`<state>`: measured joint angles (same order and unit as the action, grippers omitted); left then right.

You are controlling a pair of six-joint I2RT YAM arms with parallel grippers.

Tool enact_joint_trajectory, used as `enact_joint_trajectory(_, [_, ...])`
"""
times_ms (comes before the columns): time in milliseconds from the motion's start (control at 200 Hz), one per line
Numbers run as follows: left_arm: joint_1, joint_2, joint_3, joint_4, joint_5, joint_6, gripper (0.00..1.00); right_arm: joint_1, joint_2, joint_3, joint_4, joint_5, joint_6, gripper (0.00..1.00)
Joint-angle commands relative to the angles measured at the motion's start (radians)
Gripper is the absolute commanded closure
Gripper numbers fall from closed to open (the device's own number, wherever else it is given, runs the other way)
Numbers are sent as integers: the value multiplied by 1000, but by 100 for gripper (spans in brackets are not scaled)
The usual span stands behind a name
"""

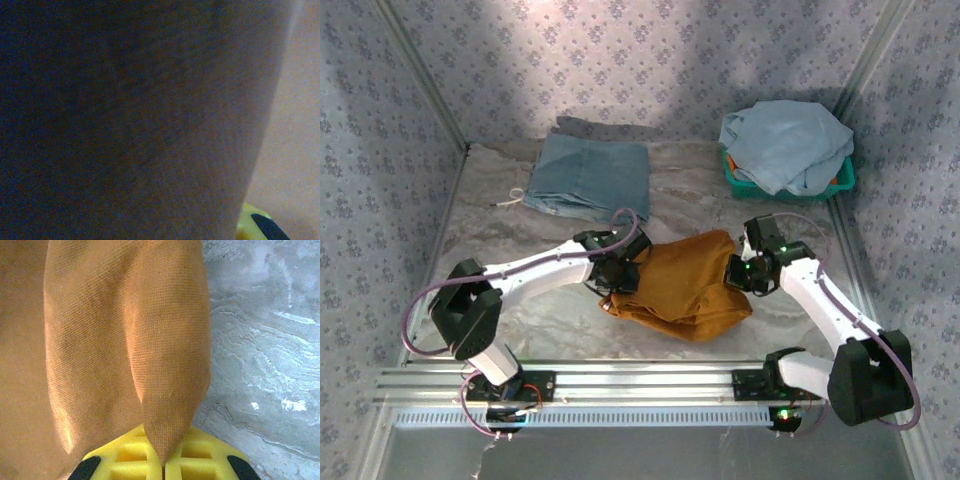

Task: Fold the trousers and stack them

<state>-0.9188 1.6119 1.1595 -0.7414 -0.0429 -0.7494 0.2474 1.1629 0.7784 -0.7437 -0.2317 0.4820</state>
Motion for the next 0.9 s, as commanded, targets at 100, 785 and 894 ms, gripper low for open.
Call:
enact_joint_trajectory(100, [8,-63,104,-115,-58,70,100,-2,-25,102,-21,0,13,100])
enact_joint_trajectory(785, [524,9,462,-9,-91,487,100,152,464,726,184,-5,87,100])
enact_joint_trajectory(894, [594,94,549,53,-69,556,100,159,620,894,213,-12,84,100])
